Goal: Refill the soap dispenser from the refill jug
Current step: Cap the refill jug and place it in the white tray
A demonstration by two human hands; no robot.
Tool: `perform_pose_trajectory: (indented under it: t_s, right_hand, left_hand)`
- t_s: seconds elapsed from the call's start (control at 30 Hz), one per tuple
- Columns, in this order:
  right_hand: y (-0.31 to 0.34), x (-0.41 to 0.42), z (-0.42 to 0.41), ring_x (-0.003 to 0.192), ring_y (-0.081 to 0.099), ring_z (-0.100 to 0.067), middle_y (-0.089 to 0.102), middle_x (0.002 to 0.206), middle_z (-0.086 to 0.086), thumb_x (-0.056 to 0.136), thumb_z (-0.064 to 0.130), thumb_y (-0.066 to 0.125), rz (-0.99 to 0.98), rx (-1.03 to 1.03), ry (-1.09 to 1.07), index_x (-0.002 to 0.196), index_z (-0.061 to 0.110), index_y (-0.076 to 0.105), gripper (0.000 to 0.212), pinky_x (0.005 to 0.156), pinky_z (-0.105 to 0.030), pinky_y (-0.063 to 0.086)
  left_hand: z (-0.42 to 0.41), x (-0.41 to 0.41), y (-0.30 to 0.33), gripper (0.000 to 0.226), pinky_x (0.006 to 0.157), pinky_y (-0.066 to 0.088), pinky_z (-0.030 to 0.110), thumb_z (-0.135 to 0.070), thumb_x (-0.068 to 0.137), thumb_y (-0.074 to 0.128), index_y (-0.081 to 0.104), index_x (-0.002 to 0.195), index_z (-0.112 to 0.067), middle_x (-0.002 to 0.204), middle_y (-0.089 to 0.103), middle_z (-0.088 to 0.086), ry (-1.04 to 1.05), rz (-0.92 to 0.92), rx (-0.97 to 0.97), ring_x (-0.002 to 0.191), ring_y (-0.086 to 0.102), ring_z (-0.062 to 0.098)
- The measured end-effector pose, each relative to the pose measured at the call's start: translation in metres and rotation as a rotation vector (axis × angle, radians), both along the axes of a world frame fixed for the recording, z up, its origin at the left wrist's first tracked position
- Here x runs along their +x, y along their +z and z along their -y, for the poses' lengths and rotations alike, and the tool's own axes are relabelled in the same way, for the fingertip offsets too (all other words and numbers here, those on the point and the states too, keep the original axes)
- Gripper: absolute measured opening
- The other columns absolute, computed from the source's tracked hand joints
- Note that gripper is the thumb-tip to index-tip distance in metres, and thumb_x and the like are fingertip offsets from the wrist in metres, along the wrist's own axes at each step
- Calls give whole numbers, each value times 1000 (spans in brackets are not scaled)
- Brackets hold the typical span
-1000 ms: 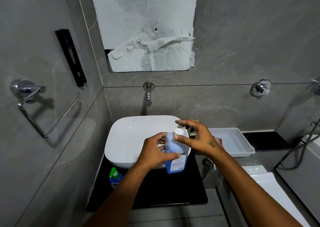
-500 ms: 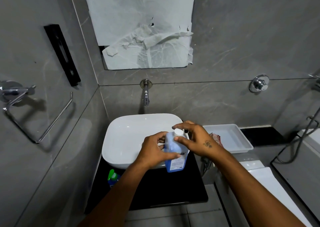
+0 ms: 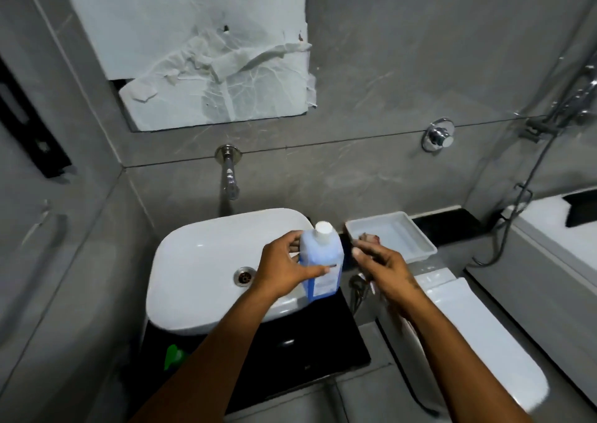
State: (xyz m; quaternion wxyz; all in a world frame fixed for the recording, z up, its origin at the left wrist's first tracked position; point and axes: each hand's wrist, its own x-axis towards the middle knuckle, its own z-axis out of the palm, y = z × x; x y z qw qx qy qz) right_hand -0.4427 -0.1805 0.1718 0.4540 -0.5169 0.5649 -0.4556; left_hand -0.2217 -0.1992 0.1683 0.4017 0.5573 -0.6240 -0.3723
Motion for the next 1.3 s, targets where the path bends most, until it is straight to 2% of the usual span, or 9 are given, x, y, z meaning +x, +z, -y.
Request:
perform_pose_trajectory:
  t_s: [0.13,0.33,0.47,0.67,0.83,1.0,1.07,1.13,1.3]
  right_hand:
    - [-24,-40,3,76,68,-24,75,108,-17,95,45,56,145,287,-30,112,13,73,39,59,-28,54]
    - [-42,-131,74,93,74,-39,75,104,-20,96,43,56,314,323,-135,113,7,72,43,92,-46,57]
    - [-76,-206,152,95,74,-37,75,106,-20,98,35,56,370,358,-198,114,6,71,36,92,-44,58]
    - [-148,-287,290,95,69,-31,71,112,-25,94,9,55,444,452,-290,106,0,73,24,87,-42,59]
    - [-213,-324,370,95,67,-32,66,116,-24,96,7,55,436,564,-347,115,-4,67,25,84,-42,59]
    - [-252,-340,404,119,57,-36,61,126,-19,93,-7,53,282,611,-299,124,-5,61,32,100,-51,52]
    - [-257,-340,407,122,56,-34,60,128,-18,93,-7,53,250,614,-290,127,-4,60,35,95,-45,55]
    - [-261,-339,407,125,54,-36,59,131,-20,95,-5,53,304,641,-319,128,-4,59,33,85,-36,59]
    - [-263,-338,407,122,56,-33,58,131,-21,99,1,51,438,620,-382,131,-4,56,33,102,-41,50]
  left_hand:
    - [33,-54,-6,70,76,54,6,-23,51,101,64,110,-30,103,71,-13,-56,-12,-22,91,67,-7]
    - [112,-169,-32,70,90,62,41,-20,54,99,62,113,-18,113,74,3,-113,-17,5,101,73,21]
    - [191,-247,-61,70,81,61,34,-29,52,100,61,109,-15,106,71,-4,-129,68,-11,93,70,18]
    - [312,-345,-143,83,79,52,35,-41,50,92,58,115,-3,115,68,15,-132,23,93,103,65,30]
    - [384,-389,-213,74,85,52,36,-20,63,97,56,122,-5,126,66,16,-115,77,163,114,63,33]
    - [415,-408,-254,73,93,55,46,-21,63,96,56,122,-6,126,66,15,-103,96,185,114,64,32]
    - [420,-409,-266,71,93,55,49,-18,63,96,56,121,-6,124,67,15,-105,112,196,113,64,33]
    - [422,-409,-276,71,91,56,49,-18,61,97,57,119,-7,122,67,14,-104,125,212,112,64,32]
    - [424,-409,-285,78,94,55,52,-18,61,97,55,125,-5,128,64,17,-104,105,210,116,62,34]
